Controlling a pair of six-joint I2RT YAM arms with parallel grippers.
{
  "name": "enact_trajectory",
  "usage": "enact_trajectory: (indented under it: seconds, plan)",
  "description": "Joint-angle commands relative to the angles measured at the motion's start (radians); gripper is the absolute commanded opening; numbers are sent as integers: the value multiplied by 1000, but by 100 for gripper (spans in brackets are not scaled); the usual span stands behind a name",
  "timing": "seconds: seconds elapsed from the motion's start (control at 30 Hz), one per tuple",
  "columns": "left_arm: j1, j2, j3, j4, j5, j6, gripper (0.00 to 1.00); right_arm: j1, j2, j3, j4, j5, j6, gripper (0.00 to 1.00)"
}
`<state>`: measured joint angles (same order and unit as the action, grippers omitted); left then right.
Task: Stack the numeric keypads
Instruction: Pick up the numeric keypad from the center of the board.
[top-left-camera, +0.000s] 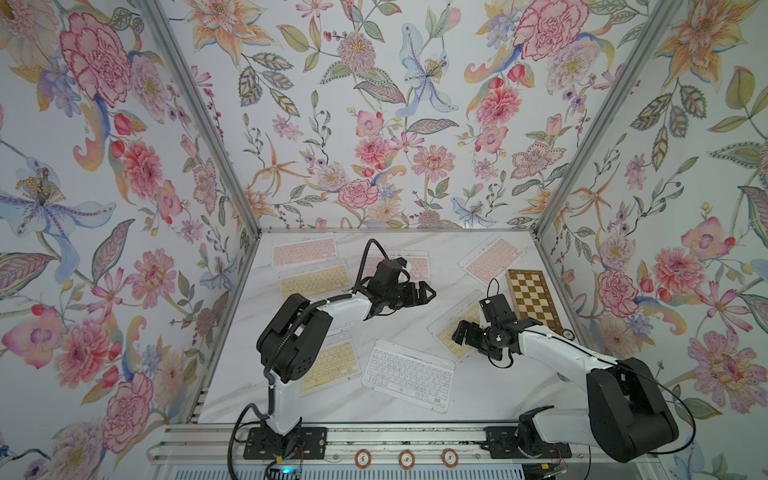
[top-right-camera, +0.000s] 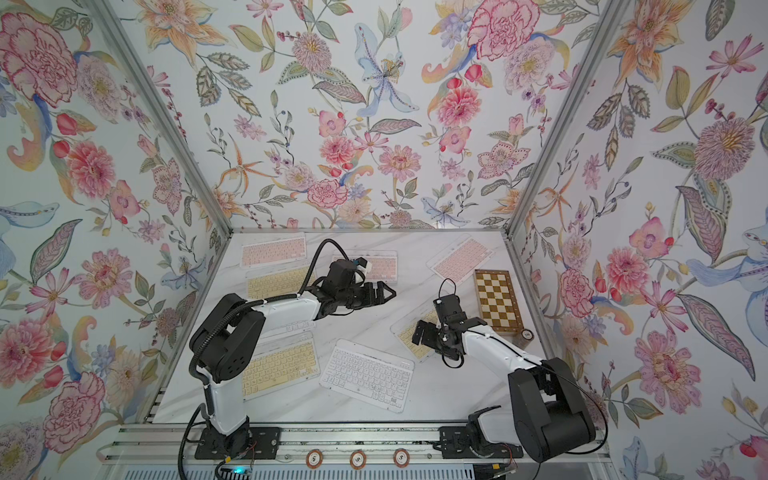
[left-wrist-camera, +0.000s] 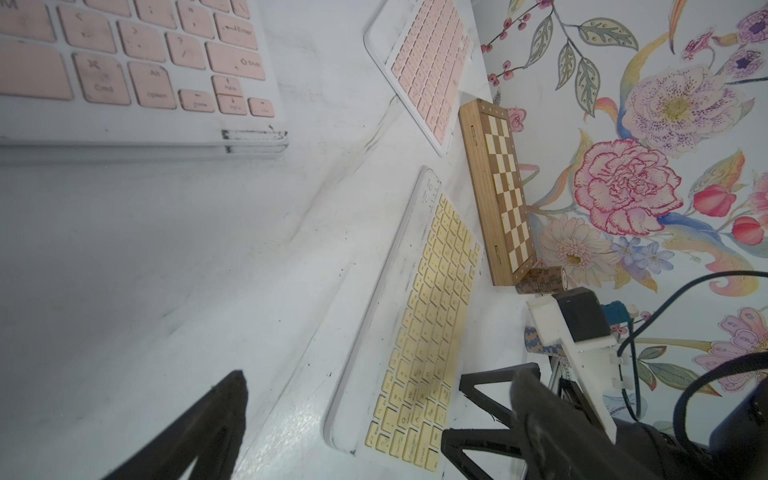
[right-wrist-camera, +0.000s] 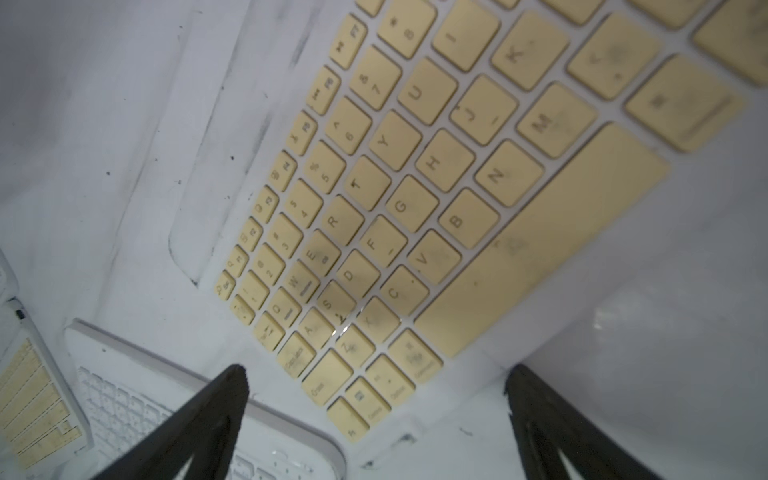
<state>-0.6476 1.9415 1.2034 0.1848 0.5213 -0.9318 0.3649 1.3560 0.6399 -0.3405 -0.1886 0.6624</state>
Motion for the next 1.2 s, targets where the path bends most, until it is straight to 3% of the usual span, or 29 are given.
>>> enact_trajectory:
  seconds: [0.0,0.27,0.37,0.5,0.6,0.67,0.93,1.17]
  plan:
    - [21,-2,-25,12,28,8,99,49,66,-14,99,-77,98,99]
    - [71,-18,-47,-36,-7,46,99,123,228,139,145,-134,80,99]
    - [80,-21,-47,-59,-18,61,99,113,173,165,79,-146,-4,99]
    - [80,0,-39,-39,2,43,99,-58,31,155,12,-84,-108,99]
    - [73,61,3,-1,44,9,99,-224,78,205,2,-134,-157,99]
    - [67,92,49,-21,40,15,99,-277,129,245,-2,-125,-181,99]
    - [54,160,117,-59,24,23,99,-397,332,330,37,-106,-201,99]
    - [39,200,128,-48,37,16,99,-346,384,324,70,-138,-189,99]
